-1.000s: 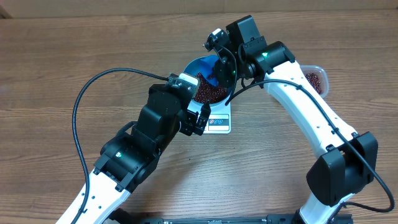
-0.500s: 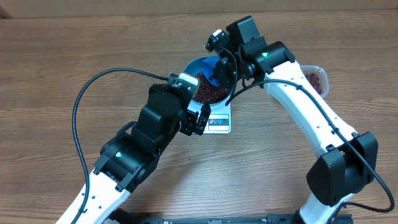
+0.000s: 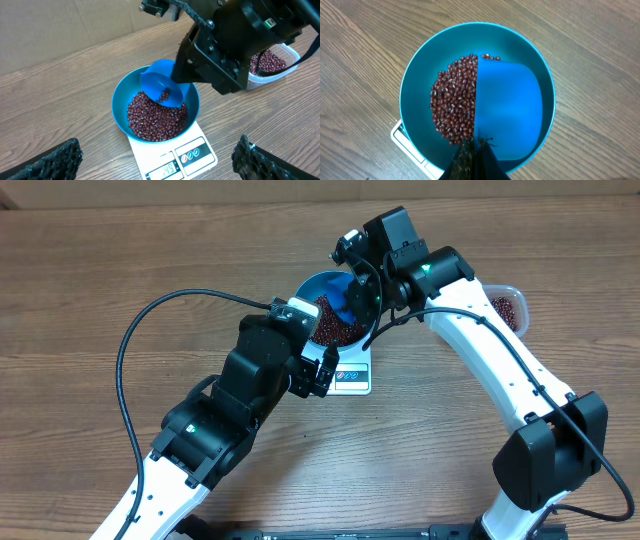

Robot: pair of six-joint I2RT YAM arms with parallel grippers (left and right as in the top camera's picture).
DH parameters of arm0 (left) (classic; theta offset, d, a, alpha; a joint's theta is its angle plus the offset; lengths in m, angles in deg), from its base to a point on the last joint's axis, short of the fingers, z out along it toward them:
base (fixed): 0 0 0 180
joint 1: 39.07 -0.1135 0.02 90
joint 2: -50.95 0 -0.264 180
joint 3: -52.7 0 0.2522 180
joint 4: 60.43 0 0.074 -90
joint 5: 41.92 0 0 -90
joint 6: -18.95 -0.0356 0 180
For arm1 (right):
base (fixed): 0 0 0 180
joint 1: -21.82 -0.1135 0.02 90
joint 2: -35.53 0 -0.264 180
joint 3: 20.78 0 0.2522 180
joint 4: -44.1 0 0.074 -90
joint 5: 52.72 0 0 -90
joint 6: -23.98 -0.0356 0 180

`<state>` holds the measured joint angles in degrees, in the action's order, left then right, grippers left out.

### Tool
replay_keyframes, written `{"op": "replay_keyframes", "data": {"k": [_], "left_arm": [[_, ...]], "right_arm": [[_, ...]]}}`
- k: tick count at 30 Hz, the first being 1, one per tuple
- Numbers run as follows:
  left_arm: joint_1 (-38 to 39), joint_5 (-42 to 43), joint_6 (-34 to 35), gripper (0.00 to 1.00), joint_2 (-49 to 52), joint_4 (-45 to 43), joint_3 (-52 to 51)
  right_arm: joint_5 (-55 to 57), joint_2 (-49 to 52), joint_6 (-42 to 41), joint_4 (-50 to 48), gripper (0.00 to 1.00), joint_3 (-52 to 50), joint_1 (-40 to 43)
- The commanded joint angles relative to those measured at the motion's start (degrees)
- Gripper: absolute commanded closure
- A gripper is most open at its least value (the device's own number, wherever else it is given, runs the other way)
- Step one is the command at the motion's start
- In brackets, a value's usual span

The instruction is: Scoop item into bowl and weigh 150g on scale

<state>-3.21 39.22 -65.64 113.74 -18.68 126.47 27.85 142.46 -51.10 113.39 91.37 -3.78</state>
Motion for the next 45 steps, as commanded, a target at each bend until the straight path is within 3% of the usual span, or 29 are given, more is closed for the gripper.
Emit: {"op": "replay_keyframes", "data": {"k": [1, 45], "left_arm": [[-0.26, -0.72, -1.16, 0.01, -0.17, -0.42, -0.07], [-0.26, -0.72, -1.14, 0.0, -0.17, -0.42, -0.07]], "right_arm": [[0.42, -1.95, -1.2, -1.2, 0.96, 1.86, -0.22], [0.44, -1.92, -1.2, -0.96, 0.96, 1.86, -0.26]]}}
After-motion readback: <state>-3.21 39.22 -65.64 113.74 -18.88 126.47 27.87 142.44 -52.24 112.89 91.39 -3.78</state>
